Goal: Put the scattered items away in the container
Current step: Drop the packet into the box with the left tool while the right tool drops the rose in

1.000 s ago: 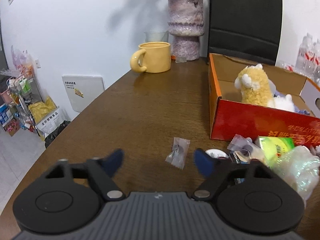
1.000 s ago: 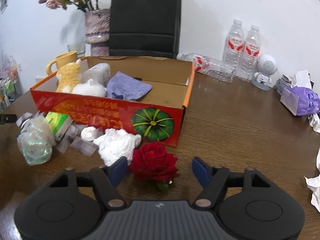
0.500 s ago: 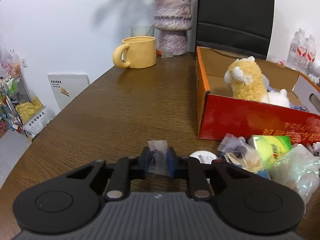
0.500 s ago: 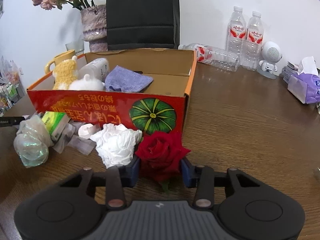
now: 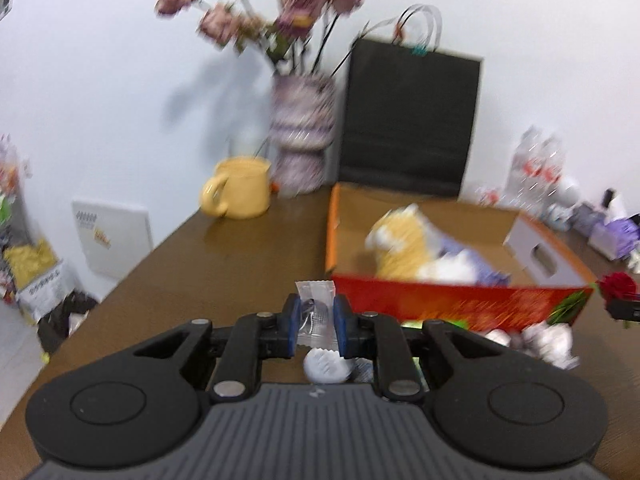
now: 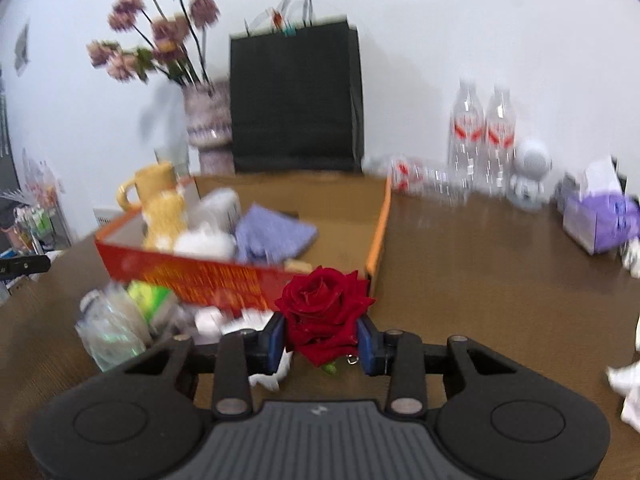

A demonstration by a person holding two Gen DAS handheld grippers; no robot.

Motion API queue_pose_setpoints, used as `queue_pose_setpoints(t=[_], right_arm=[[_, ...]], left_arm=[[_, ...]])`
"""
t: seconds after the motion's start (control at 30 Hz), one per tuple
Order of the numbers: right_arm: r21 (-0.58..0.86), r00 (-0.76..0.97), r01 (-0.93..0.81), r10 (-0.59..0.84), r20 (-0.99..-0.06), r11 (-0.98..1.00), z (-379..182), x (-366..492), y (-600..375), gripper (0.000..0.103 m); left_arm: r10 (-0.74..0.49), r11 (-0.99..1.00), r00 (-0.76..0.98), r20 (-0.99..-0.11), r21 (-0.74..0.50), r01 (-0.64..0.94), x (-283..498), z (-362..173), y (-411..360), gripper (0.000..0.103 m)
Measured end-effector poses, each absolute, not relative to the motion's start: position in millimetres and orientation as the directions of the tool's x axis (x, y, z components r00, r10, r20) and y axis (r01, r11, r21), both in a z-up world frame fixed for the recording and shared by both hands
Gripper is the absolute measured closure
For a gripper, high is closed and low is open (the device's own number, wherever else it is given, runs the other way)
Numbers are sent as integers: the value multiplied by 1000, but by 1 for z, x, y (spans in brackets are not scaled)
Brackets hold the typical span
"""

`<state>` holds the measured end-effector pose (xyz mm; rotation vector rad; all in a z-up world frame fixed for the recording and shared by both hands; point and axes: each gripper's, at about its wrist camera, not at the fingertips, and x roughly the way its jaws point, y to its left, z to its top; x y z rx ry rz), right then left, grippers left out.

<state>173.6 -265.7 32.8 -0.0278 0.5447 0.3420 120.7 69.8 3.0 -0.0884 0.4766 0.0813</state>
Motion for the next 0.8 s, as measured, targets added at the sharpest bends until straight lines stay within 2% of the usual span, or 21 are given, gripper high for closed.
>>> queue_pose_setpoints(t=[0.33, 0.47, 0.7, 0.8], right_arm=[[111, 803, -389, 395, -446, 915, 73, 189, -249, 68], [189, 771, -402, 443, -458, 896, 79, 207, -242, 68], [192, 775, -391, 434, -459, 900, 75, 236, -224, 68], [175, 780, -389, 425, -459, 904, 73, 251, -219, 68]], left_arm=[[-75, 995, 922, -380, -91, 43, 146, 42, 28, 85], [-136, 987, 924, -357, -127, 96, 163, 45, 9, 84], [-199, 972, 912, -359, -195, 135, 203, 37, -14, 84], [-205, 972, 907, -369, -188, 144, 217, 33, -20, 84]])
